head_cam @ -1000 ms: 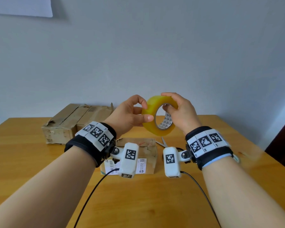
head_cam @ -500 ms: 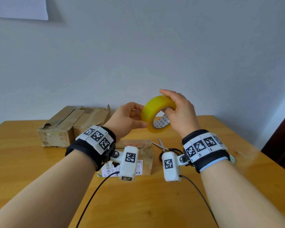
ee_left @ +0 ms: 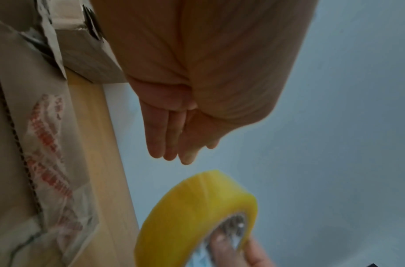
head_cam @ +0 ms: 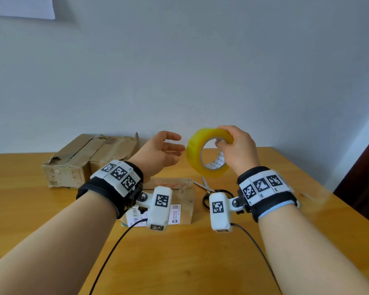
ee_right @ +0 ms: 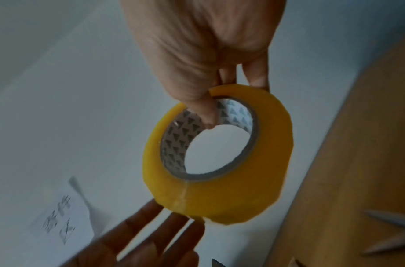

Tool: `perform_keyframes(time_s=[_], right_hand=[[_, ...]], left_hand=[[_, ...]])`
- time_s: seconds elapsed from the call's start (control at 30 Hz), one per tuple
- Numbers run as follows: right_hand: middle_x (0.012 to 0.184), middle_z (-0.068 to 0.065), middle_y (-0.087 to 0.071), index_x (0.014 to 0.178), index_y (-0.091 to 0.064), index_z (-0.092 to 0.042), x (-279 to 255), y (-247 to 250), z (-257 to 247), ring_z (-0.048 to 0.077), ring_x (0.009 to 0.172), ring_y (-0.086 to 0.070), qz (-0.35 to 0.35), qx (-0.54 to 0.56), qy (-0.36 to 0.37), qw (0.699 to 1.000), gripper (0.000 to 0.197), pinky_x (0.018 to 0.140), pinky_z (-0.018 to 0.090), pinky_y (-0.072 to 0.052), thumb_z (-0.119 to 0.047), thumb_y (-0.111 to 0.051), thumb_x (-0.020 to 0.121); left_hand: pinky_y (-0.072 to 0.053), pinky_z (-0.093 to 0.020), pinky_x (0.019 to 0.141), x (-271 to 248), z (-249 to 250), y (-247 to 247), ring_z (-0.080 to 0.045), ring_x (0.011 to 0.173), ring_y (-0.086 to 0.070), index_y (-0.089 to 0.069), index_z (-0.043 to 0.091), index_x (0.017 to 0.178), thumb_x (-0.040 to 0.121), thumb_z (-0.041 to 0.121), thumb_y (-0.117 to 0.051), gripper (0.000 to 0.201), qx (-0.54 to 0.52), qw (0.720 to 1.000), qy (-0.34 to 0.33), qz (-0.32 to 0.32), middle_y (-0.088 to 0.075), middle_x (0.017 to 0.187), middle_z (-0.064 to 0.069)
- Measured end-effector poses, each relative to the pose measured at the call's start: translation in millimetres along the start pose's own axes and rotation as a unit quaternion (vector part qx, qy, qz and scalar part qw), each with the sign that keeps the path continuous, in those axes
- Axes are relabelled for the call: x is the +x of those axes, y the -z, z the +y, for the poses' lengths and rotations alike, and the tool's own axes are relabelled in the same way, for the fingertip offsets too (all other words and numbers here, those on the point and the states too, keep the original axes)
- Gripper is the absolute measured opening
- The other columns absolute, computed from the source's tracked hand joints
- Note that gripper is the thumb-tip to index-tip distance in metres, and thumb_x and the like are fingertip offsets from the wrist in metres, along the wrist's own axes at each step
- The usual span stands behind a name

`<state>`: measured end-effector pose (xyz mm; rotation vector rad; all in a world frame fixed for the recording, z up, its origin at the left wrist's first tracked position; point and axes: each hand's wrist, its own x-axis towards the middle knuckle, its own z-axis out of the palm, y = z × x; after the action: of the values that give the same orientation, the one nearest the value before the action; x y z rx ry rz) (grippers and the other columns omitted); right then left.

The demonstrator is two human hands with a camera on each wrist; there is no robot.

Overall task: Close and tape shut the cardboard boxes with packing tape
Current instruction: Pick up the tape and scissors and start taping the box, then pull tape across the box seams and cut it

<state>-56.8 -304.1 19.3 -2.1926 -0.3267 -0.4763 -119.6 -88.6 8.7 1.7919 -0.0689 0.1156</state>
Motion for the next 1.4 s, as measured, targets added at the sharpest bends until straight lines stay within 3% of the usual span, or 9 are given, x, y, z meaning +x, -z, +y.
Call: perform_keyframes(time_s=[0.13,0.27,0.37,0.67,0.83,1.0,1.13,1.27,1.4], right_hand=[[0.097,0.007,-0.074,0.096,-0.072,-0.017,-5,-5,30,0.029,0.091,-0.071,-0.046,0.020,-0.132,0.990,0.005,0.087,0.052,-0.059,-0.015,-0.067,0.096],[0.103,0.016,-0.072,0.086,-0.064,-0.018,-14,-14,52,0.036,0.095,-0.071,-0.092,0.073,-0.266,0.957,0.013,0.078,0.056,-0.063,-0.011,-0.068,0.097],[0.110,0.020,-0.067,0.096,-0.064,-0.009,-15,-18,61,0.041,0.100,-0.069,-0.115,0.108,-0.331,0.930,0.004,0.078,0.056,-0.063,-0.007,-0.068,0.096],[0.128,0.019,-0.051,0.140,-0.048,-0.005,-16,-38,65,0.042,0.112,-0.057,-0.112,0.107,-0.415,0.897,0.056,0.058,0.042,-0.059,-0.016,-0.075,0.093],[0.133,0.021,-0.053,0.142,-0.046,-0.006,-12,-52,76,0.036,0.082,-0.058,-0.073,0.165,-0.446,0.877,0.062,0.069,0.046,-0.064,-0.024,-0.076,0.092],[0.142,0.024,-0.055,0.144,-0.047,0.002,-10,-62,77,0.031,0.100,-0.065,-0.075,0.143,-0.410,0.898,0.051,0.070,0.035,-0.056,-0.025,-0.060,0.102],[0.137,0.018,-0.059,0.139,-0.052,0.002,-9,-58,59,0.035,0.123,-0.060,-0.093,0.066,-0.384,0.916,0.042,0.101,0.039,-0.053,-0.014,-0.062,0.101],[0.130,0.011,-0.063,0.136,-0.060,-0.011,-7,-58,37,0.032,0.118,-0.060,-0.089,-0.073,-0.257,0.960,0.042,0.092,0.041,-0.055,-0.026,-0.065,0.097],[0.137,-0.005,-0.055,0.143,-0.051,-0.027,-21,-64,-7,0.020,0.126,-0.055,-0.256,-0.041,-0.137,0.956,0.060,0.106,0.041,-0.046,-0.052,-0.069,0.092]], left_hand=[[-0.055,-0.036,0.094,1,-3,10,-0.017,0.110,-0.065,-0.055,0.016,0.123,0.086,-0.021,-0.048,0.053,-0.006,0.998,0.032,0.051,-0.068,0.115,-0.007],[-0.057,-0.029,0.082,0,-7,23,-0.020,0.108,-0.065,-0.056,0.011,0.120,0.087,-0.024,-0.033,0.054,-0.025,0.992,0.052,0.110,-0.066,0.111,-0.010],[-0.057,-0.031,0.081,-3,-12,37,-0.022,0.107,-0.065,-0.055,0.008,0.122,0.087,-0.024,-0.033,0.053,-0.028,0.988,0.059,0.139,-0.066,0.111,-0.012],[-0.045,-0.032,0.087,-17,-36,53,-0.016,0.108,-0.061,-0.056,0.021,0.124,0.090,-0.003,-0.059,0.041,0.065,0.992,0.079,0.078,-0.068,0.113,0.003],[-0.045,-0.037,0.101,-26,-44,58,-0.015,0.114,-0.058,-0.051,0.026,0.132,0.085,0.010,-0.074,0.054,0.061,0.993,0.094,0.028,-0.059,0.127,0.006],[-0.046,-0.040,0.102,-32,-46,63,-0.018,0.126,-0.045,-0.040,0.035,0.140,0.072,0.019,-0.086,0.084,0.144,0.980,0.128,-0.051,-0.043,0.139,0.012],[-0.054,-0.036,0.094,-35,-52,65,-0.016,0.123,-0.049,-0.042,0.037,0.139,0.067,0.015,-0.089,0.089,0.153,0.970,0.163,-0.099,-0.043,0.140,0.012],[-0.057,-0.032,0.087,-36,-57,63,-0.014,0.115,-0.056,-0.044,0.035,0.138,0.068,0.014,-0.088,0.085,0.130,0.971,0.172,-0.102,-0.046,0.136,0.011],[-0.057,-0.039,0.091,-35,-57,60,-0.019,0.112,-0.060,-0.044,0.034,0.138,0.069,0.013,-0.088,0.084,0.125,0.972,0.175,-0.098,-0.048,0.133,0.011]])
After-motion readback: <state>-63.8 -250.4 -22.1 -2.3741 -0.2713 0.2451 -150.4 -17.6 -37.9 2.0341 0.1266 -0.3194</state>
